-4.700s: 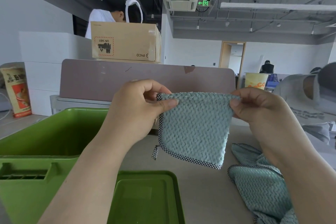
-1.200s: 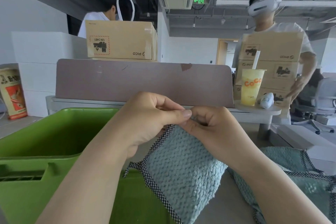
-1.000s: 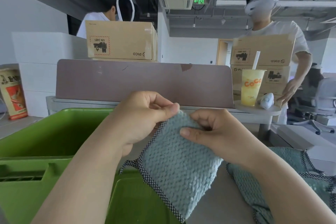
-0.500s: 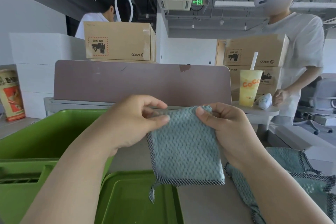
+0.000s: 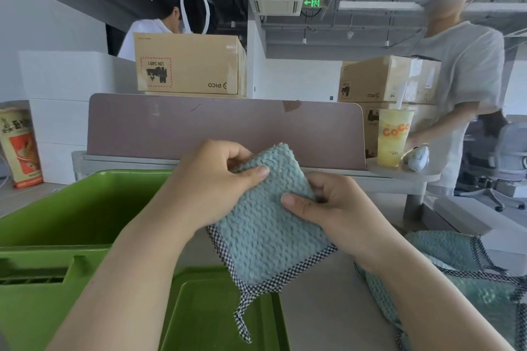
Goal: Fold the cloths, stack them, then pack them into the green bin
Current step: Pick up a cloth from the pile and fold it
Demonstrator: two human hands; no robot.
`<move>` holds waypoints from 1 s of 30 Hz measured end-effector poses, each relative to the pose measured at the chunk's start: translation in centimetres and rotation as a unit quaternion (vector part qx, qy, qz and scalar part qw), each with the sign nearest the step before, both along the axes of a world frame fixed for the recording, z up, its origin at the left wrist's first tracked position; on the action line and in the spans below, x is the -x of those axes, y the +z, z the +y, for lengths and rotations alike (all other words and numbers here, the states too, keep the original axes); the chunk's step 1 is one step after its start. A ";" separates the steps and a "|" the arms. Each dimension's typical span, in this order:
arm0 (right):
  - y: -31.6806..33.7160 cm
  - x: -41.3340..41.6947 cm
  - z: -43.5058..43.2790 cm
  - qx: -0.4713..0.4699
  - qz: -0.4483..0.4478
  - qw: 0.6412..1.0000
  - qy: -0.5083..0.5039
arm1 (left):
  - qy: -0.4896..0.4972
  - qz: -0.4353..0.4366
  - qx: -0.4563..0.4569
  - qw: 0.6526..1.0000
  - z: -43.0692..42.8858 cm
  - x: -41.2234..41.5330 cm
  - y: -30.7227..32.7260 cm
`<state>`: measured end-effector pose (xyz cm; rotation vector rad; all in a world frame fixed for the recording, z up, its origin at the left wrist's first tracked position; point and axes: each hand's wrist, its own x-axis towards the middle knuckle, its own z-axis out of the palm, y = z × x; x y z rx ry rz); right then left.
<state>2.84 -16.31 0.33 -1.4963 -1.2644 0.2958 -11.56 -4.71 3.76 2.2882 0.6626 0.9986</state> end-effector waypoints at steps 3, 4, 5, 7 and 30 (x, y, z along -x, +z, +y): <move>-0.3 -0.2 0.2 -0.016 -0.024 0.999 -0.016 | 0.012 0.009 0.012 1.000 0.6 0.2 -0.2; -0.3 -0.3 0.3 -0.021 -0.044 0.998 -0.026 | 0.012 0.008 0.018 1.000 0.6 0.2 -0.2; -0.3 -0.3 0.3 -0.024 -0.064 0.997 -0.034 | 0.011 0.010 0.021 1.000 0.7 0.2 -0.3; -0.4 -0.3 0.4 -0.022 -0.086 0.995 -0.042 | 0.009 0.036 0.017 0.999 0.7 0.1 -0.4; -0.3 0.3 0.1 0.030 -0.092 0.995 0.016 | -0.007 -0.030 0.032 0.999 -0.2 -2.0 -1.5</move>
